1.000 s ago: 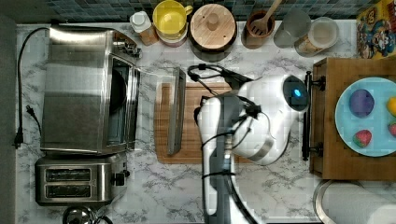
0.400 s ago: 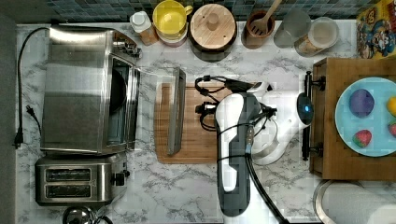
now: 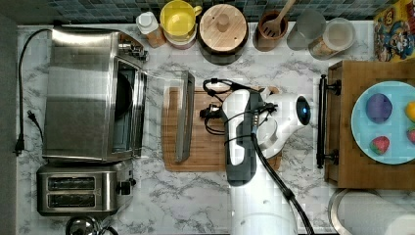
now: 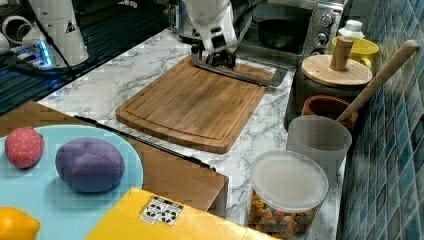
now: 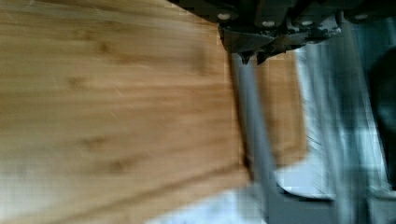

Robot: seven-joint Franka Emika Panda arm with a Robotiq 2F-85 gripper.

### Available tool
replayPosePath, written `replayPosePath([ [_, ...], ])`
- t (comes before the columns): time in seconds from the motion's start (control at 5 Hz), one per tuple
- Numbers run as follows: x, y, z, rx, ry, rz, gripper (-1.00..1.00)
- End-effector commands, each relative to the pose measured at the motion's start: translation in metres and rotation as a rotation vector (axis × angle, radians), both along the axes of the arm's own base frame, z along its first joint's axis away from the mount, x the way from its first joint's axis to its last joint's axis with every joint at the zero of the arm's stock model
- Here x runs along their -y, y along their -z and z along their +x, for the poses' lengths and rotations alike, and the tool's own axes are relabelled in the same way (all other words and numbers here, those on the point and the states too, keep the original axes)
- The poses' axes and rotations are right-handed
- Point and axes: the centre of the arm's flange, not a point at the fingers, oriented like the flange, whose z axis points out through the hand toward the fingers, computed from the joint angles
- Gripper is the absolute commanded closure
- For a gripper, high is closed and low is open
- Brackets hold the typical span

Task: Close the oven.

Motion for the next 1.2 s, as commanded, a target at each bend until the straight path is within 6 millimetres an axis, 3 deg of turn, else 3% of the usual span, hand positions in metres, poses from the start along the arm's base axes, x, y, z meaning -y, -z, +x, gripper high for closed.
replayPosePath([
  [0.2, -0.03, -0.07, 0.023, 0.26, -0.027, 0.084, 1.0],
  [0.4, -0.037, -0.059, 0.028, 0.221, -0.076, 0.093, 1.0],
  [0.8, -0.091, -0.034, 0.04, 0.124, -0.184, 0.098, 1.0],
  [1.0, -0.105, -0.026, 0.046, 0.073, -0.205, 0.082, 1.0],
  [1.2, -0.103, -0.024, 0.045, 0.056, -0.187, 0.103, 1.0],
])
